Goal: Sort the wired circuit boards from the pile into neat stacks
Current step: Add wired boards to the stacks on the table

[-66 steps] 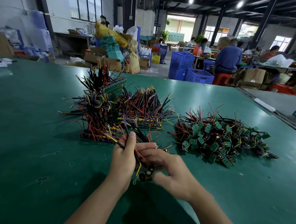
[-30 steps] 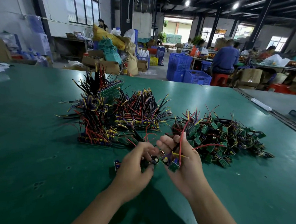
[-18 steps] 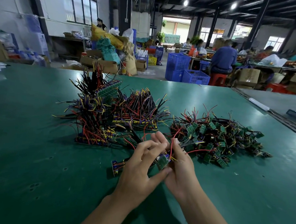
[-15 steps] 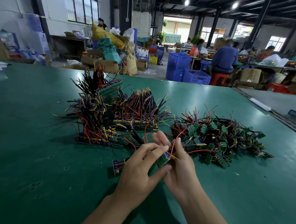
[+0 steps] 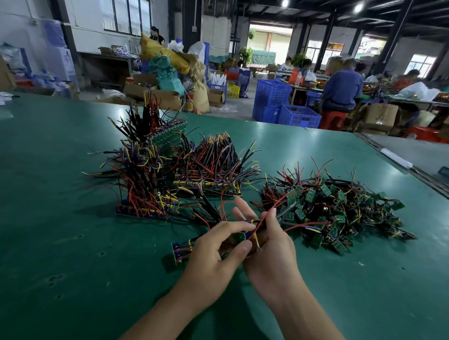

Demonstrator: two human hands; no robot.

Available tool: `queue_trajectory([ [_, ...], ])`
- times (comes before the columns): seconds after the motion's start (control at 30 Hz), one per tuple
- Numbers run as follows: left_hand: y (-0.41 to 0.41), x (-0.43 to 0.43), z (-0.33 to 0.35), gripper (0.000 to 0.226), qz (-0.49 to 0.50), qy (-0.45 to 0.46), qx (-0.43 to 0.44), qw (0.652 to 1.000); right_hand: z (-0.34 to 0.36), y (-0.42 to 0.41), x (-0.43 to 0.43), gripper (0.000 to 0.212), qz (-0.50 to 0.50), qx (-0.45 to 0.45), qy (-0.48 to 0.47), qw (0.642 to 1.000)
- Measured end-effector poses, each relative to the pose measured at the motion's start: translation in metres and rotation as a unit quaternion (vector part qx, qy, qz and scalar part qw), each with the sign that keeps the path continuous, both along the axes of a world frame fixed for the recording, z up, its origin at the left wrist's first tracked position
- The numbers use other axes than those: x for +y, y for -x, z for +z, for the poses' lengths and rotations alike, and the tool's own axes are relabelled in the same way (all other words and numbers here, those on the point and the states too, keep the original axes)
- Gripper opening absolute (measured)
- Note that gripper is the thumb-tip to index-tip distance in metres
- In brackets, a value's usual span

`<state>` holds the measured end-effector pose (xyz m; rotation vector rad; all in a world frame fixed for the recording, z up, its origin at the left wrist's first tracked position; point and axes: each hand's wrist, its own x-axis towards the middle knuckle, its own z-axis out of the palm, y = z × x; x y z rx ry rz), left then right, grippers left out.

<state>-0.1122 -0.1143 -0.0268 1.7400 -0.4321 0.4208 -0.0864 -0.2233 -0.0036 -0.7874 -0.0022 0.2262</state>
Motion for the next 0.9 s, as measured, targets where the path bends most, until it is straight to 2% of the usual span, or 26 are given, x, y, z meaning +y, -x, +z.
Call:
queue_trajectory([
  [0.1,0.000,0.000,-0.001,0.030,-0.022,-0.006,0.014,1.000,0.000,0.002,0.002,0.049,-0.029,-0.013,0.023,0.999],
  [0.23,-0.002,-0.002,-0.002,0.032,-0.002,-0.007,0.018,1.000,-0.002,0.000,0.000,0.062,-0.030,0.013,0.025,0.999],
  [0.37,-0.006,0.003,0.003,0.023,0.020,0.090,0.047,0.995,0.004,-0.003,0.001,0.067,-0.036,0.040,0.034,0.998],
  [0.43,-0.008,0.008,0.007,0.026,0.036,0.127,0.061,0.989,0.004,-0.005,0.000,0.068,-0.066,0.044,0.038,0.996],
  [0.53,-0.011,0.015,0.011,0.027,0.043,0.206,0.078,0.974,0.001,-0.006,-0.002,0.048,-0.137,0.030,0.031,0.990],
  [0.6,-0.014,0.019,0.012,0.020,0.039,0.255,0.087,0.962,0.000,-0.005,-0.004,0.043,-0.223,-0.019,0.111,0.968],
  [0.63,-0.015,0.022,0.012,0.021,0.035,0.264,0.093,0.959,-0.002,-0.003,-0.004,0.048,-0.272,-0.070,0.182,0.942],
  [0.67,-0.016,0.025,0.012,0.024,0.030,0.264,0.101,0.959,-0.004,-0.002,-0.006,0.055,-0.321,-0.139,0.272,0.897],
  [0.7,-0.017,0.028,0.011,0.028,0.026,0.258,0.109,0.960,-0.005,0.000,-0.008,0.060,-0.363,-0.222,0.369,0.827],
  [0.73,-0.017,0.030,0.011,0.031,0.023,0.249,0.114,0.962,-0.007,0.000,-0.011,0.064,-0.385,-0.307,0.456,0.741],
  [0.8,-0.016,0.031,0.011,0.034,0.025,0.207,0.115,0.971,-0.011,-0.001,-0.013,0.071,-0.378,-0.434,0.571,0.586],
  [0.83,-0.014,0.031,0.012,0.034,0.027,0.179,0.111,0.977,-0.012,-0.002,-0.012,0.073,-0.365,-0.465,0.606,0.532],
  [0.87,-0.013,0.031,0.012,0.033,0.027,0.155,0.106,0.982,-0.011,-0.001,-0.010,0.074,-0.356,-0.478,0.630,0.497],
  [0.9,-0.012,0.031,0.012,0.031,0.025,0.137,0.100,0.985,-0.011,-0.001,-0.008,0.075,-0.352,-0.478,0.646,0.480],
])
